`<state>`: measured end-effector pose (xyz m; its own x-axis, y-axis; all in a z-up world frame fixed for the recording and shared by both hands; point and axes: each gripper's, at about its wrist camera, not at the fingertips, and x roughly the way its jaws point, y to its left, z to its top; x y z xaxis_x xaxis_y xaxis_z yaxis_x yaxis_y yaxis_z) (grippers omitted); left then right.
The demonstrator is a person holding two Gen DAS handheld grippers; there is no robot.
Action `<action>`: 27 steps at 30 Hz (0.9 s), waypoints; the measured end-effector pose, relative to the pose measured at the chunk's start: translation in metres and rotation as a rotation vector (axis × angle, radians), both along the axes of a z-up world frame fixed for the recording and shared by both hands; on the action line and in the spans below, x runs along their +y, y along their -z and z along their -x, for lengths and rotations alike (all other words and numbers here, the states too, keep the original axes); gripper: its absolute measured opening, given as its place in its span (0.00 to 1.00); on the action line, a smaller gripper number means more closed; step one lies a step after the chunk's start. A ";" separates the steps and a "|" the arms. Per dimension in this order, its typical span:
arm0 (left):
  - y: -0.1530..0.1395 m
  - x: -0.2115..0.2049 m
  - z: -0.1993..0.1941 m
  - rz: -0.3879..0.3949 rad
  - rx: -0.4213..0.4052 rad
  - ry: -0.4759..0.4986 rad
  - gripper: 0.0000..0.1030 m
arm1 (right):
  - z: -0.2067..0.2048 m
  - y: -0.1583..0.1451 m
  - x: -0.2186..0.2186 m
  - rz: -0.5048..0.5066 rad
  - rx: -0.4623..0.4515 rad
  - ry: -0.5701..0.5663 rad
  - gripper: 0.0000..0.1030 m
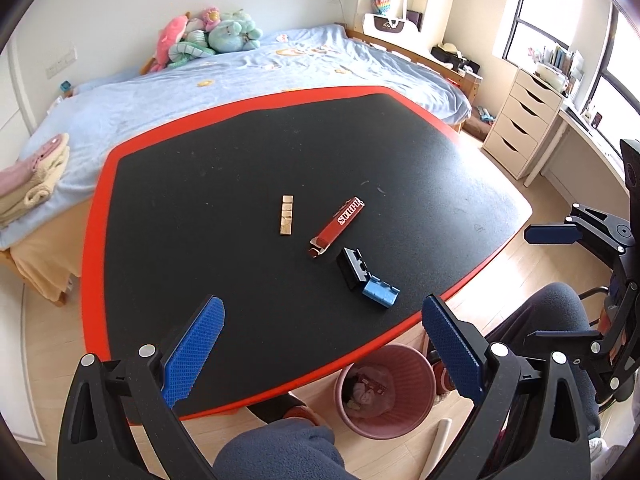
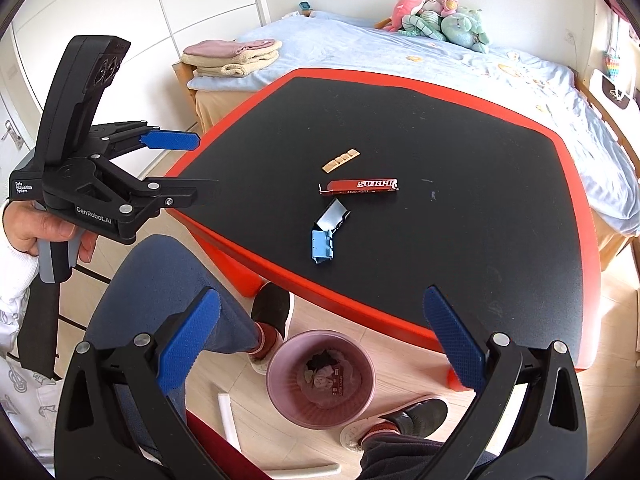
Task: Collect trash
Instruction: 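Grasp the stacked wooden blocks with the left tool while the right tool grasps the blue clip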
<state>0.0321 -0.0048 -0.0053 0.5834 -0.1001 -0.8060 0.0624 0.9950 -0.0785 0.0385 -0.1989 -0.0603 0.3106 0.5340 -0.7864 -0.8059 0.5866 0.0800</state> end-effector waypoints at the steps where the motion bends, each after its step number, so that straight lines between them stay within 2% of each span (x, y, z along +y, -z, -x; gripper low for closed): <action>1: 0.001 0.002 -0.005 -0.003 0.003 0.001 0.92 | -0.003 0.001 0.004 0.006 0.000 -0.005 0.97; 10: 0.017 0.013 -0.051 -0.020 0.052 0.003 0.92 | -0.025 0.022 0.037 0.047 0.031 -0.041 0.97; 22: 0.059 0.019 -0.113 -0.030 0.153 0.001 0.92 | -0.052 0.057 0.063 0.106 0.065 -0.066 0.97; 27: 0.073 0.019 -0.126 -0.047 0.171 -0.010 0.92 | -0.057 0.067 0.071 0.121 0.071 -0.081 0.97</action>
